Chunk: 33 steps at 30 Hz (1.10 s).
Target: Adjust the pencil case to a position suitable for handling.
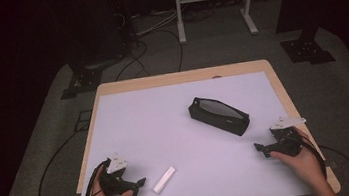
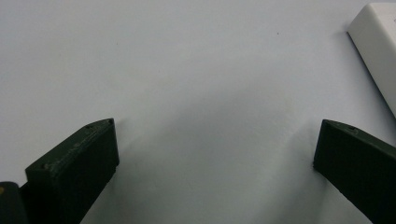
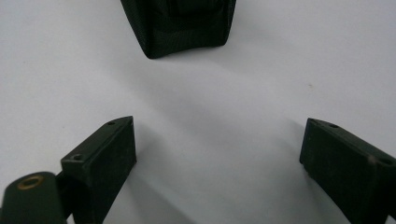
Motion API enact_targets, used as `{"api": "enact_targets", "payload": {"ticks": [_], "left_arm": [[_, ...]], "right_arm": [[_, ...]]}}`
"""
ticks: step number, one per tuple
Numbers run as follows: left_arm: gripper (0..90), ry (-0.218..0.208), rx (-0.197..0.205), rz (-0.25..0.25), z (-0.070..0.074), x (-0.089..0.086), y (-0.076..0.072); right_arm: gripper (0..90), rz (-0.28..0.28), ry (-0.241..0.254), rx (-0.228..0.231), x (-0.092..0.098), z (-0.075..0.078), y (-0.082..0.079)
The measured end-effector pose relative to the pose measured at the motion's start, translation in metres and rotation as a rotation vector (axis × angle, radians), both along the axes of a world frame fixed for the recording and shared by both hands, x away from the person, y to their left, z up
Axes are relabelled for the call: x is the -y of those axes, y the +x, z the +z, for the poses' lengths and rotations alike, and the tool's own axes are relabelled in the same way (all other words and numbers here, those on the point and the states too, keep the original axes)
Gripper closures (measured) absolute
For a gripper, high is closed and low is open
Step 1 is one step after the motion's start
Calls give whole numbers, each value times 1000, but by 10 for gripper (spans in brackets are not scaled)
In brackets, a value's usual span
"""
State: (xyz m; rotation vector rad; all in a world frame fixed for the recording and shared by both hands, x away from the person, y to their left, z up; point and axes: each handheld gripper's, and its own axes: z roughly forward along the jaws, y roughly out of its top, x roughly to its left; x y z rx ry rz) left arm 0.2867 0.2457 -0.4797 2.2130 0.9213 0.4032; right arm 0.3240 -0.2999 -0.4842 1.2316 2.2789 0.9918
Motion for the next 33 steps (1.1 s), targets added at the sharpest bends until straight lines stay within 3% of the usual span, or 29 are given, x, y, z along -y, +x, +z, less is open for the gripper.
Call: {"api": "enact_targets", "payload": {"ticks": [5, 7, 14, 17, 33], "left_arm": [[0, 1, 0, 1, 0, 0, 0], [0, -1, -3, 2, 0, 0, 0], [0, -6, -3, 3, 0, 0, 0], [0, -8, -3, 3, 0, 0, 0], [0, -7, -2, 2, -1, 0, 0]], "right_arm": [[135, -1, 2, 4, 0, 1, -1], [219, 4, 6, 7, 1, 3, -3], [270, 14, 29, 15, 1, 9, -3], [269, 24, 19, 16, -1, 13, -4], [273, 86, 66, 54, -8, 37, 3]]}}
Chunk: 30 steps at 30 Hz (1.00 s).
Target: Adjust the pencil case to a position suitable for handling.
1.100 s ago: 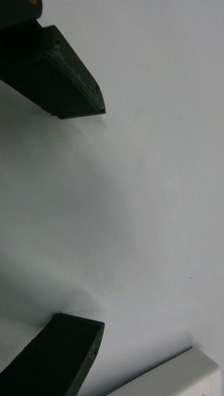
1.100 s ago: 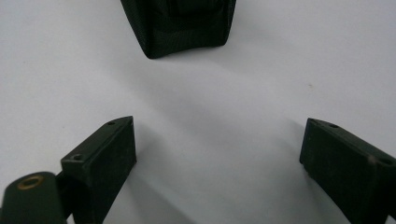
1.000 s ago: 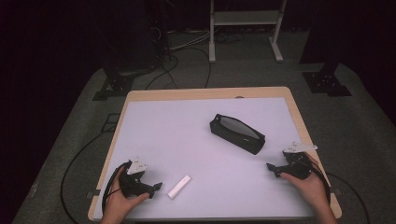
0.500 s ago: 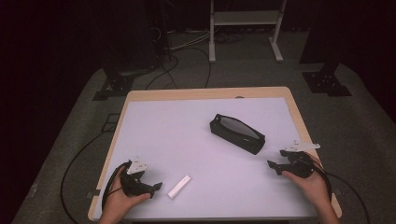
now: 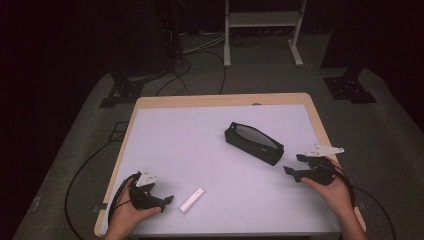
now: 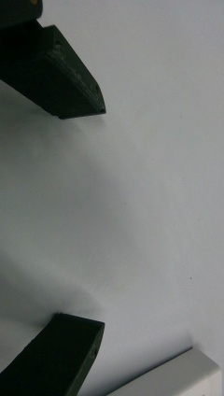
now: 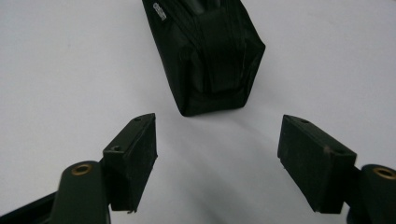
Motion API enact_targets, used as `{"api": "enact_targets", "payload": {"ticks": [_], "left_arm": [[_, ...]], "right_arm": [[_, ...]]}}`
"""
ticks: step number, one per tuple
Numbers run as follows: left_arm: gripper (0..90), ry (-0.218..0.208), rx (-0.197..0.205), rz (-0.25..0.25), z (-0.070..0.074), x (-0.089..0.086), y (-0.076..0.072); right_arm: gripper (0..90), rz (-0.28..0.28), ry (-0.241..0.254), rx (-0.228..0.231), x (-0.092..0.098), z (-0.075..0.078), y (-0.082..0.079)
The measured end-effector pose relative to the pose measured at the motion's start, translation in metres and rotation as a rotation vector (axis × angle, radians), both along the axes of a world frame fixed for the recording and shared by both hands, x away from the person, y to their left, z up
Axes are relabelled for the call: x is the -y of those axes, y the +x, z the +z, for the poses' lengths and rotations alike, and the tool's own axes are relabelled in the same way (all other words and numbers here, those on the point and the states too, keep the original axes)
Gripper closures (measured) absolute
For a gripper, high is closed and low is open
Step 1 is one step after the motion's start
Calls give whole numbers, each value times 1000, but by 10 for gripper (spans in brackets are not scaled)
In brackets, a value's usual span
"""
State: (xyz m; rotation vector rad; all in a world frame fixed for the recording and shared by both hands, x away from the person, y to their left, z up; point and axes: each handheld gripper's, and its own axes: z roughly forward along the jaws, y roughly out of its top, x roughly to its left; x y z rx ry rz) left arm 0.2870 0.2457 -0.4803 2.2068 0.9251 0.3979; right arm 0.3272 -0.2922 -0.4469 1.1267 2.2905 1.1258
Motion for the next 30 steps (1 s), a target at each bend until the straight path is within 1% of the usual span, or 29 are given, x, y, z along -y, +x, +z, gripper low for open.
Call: {"api": "enact_targets", "payload": {"ticks": [6, 8, 9, 12, 19, 23, 30], "left_arm": [[0, -1, -1, 0, 0, 0, 0], [0, -3, -3, 1, 0, 0, 0], [0, -1, -4, 0, 0, 0, 0], [0, -2, -3, 0, 0, 0, 0], [0, -2, -4, 1, 0, 0, 0], [0, -2, -5, 0, 0, 0, 0], [0, -1, -4, 0, 0, 0, 0]], "right_arm": [[271, 13, -3, 14, -4, 7, 3], [272, 16, 6, 18, -5, 9, 5], [272, 25, -3, 26, -7, 13, 6], [279, 39, 5, 35, -8, 18, 6], [294, 52, 5, 45, -13, 24, 11], [314, 71, 25, 62, -18, 33, 15], [339, 88, 29, 74, -25, 40, 21]]}}
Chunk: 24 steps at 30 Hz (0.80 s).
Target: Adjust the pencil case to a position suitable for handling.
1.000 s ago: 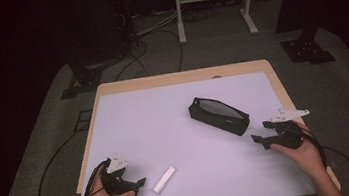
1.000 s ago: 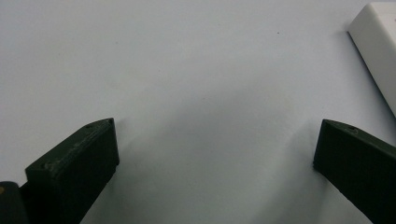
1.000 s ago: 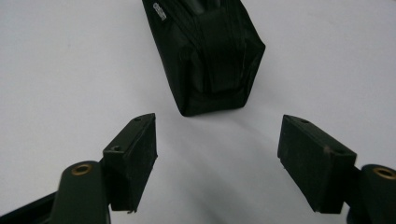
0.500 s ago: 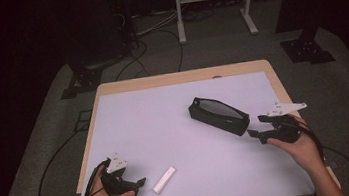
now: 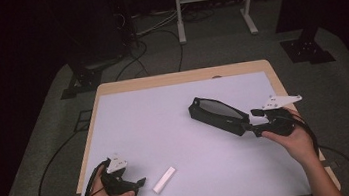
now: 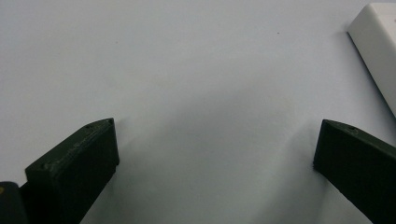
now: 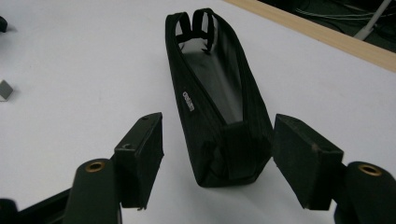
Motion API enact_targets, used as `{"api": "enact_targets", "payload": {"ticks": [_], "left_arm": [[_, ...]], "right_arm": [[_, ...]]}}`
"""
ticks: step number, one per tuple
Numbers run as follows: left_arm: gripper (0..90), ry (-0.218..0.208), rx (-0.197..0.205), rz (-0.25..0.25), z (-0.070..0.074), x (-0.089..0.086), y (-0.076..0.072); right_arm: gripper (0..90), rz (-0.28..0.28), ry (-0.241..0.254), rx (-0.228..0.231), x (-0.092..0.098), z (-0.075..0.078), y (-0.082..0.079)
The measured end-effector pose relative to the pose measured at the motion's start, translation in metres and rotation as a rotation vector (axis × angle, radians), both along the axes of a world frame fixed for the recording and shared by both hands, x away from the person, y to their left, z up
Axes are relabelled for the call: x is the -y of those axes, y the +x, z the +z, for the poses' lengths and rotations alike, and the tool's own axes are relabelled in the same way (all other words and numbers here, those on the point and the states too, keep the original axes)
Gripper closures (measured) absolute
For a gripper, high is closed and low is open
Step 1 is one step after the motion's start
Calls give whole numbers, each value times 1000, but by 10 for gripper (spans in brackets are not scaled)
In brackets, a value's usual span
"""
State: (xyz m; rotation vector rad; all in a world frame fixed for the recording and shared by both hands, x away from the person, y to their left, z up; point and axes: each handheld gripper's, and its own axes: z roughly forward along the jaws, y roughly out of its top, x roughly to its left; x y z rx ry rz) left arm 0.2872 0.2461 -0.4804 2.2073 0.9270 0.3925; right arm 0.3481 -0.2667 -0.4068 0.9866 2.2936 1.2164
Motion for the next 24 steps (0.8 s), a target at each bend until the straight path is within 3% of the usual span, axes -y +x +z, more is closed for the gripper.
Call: {"api": "enact_targets", "payload": {"ticks": [24], "left_arm": [[0, -3, 2, 2, 0, 0, 0]], "right_arm": [[466, 83, -13, -18, -31, 9, 28]]}}
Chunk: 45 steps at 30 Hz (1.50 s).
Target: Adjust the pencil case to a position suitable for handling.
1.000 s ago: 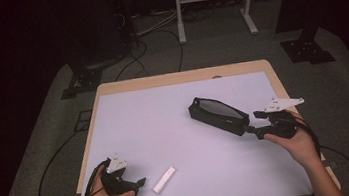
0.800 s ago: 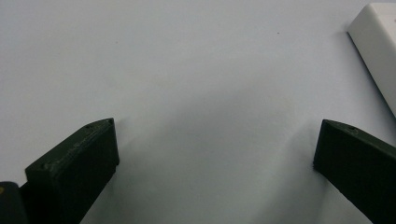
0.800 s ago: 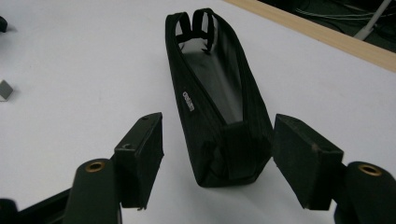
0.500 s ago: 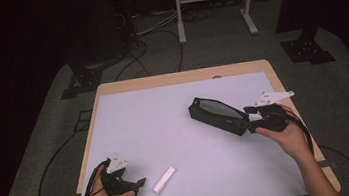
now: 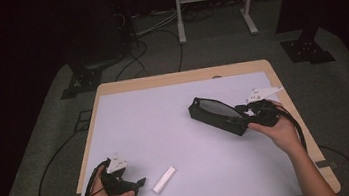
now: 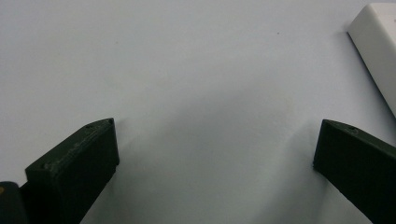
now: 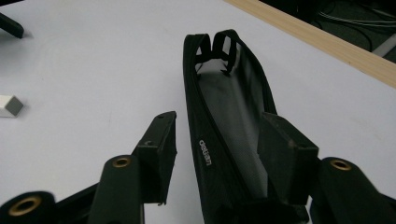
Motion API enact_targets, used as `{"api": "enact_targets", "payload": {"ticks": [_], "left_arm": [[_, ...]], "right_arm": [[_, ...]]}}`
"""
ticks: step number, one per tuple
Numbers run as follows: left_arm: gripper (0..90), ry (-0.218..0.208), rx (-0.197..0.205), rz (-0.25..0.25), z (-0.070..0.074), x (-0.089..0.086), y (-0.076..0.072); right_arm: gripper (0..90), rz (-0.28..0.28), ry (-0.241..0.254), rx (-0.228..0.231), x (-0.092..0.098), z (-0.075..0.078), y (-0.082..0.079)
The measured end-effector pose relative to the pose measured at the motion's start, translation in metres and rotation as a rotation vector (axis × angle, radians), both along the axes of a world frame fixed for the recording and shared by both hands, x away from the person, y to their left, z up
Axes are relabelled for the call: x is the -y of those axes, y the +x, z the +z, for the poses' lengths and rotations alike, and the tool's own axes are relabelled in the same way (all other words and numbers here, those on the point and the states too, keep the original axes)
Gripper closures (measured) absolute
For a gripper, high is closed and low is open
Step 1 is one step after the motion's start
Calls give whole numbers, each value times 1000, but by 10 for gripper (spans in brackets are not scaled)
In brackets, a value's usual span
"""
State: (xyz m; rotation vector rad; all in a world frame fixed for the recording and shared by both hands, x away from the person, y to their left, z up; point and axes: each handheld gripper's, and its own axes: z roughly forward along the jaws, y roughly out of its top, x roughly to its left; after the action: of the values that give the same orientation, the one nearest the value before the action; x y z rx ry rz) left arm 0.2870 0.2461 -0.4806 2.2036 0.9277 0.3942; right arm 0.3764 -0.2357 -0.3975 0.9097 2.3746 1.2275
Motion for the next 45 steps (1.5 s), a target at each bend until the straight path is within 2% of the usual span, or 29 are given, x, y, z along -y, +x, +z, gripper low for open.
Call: {"api": "enact_targets", "payload": {"ticks": [11, 24, 33, 39, 45], "left_arm": [[0, 4, 1, -2, 0, 0, 0], [0, 2, 0, -1, 0, 0, 0], [0, 2, 1, -1, 0, 0, 0], [0, 2, 1, -1, 0, 0, 0], [0, 3, 1, -1, 0, 0, 0]], "right_arm": [[473, 38, -21, -30, -17, -3, 17], [492, 84, -51, -60, -35, -17, 32], [566, 102, -62, -88, -41, -23, 38], [623, 104, -55, -87, -47, -22, 40], [715, 105, -57, -99, -51, -23, 43]]}}
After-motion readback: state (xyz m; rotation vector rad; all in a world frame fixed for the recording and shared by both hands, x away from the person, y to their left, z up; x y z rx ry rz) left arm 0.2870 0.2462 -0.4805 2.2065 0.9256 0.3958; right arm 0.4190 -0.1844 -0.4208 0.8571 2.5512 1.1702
